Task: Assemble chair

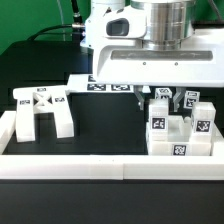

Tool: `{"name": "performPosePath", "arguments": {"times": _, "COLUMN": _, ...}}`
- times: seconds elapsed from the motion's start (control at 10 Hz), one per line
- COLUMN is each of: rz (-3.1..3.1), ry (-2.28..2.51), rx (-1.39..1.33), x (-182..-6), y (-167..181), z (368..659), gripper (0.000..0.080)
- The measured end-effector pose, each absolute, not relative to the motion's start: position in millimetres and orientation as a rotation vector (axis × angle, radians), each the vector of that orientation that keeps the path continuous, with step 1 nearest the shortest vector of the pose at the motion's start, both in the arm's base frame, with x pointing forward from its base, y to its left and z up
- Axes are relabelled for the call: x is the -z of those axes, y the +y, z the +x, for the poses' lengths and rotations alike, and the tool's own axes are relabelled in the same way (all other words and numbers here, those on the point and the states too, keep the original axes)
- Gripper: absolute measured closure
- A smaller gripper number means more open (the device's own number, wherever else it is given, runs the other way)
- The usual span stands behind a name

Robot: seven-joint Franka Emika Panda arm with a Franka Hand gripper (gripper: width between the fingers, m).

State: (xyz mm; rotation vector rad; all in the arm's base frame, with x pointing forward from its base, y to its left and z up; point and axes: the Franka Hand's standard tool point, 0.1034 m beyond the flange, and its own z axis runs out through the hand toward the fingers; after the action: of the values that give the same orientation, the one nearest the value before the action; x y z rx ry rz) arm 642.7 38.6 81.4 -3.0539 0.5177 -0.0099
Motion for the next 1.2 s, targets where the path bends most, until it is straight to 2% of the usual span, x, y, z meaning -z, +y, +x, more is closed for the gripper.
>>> {"name": "performPosePath", "arguments": {"times": 1.0, "rz": -2.589, "ry": 1.657, "rx": -0.041, "x": -79.2, "y": 46.1, "z": 641.8, "gripper": 0.0505}}
{"name": "performPosePath", "arguments": {"times": 1.2, "rz": -2.544, "ry": 1.726, "rx": -0.044, "x": -79.3, "y": 47.3, "z": 641.8, "gripper": 0.0505}}
